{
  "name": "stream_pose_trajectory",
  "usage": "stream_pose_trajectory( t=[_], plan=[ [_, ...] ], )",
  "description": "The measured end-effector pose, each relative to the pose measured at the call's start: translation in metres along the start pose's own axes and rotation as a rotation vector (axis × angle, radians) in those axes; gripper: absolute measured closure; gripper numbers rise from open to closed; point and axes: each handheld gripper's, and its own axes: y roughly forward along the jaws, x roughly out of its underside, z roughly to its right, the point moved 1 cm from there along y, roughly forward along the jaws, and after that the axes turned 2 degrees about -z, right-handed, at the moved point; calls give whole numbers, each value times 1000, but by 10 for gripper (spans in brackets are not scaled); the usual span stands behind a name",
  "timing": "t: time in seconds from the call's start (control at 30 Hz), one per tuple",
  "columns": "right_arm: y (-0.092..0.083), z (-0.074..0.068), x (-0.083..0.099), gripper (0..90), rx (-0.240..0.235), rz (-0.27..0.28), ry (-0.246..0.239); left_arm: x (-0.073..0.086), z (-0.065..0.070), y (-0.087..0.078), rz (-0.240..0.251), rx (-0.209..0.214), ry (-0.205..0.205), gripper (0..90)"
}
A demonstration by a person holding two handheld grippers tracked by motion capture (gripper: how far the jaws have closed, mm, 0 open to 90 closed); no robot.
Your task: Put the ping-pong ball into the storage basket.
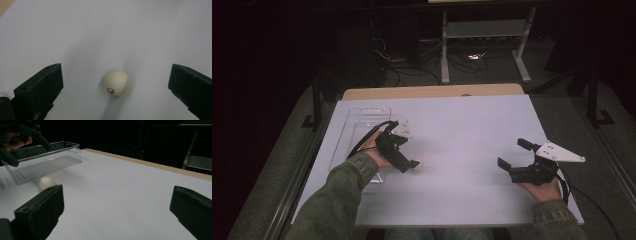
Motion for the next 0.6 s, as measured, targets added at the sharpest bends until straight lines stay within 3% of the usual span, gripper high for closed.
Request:
stream_pose_trajectory(
  t=[0.6],
  plan=[
    [-1,0,0,0,-5,-1,3,1,1,20,-99,31,38,0]
  ],
)
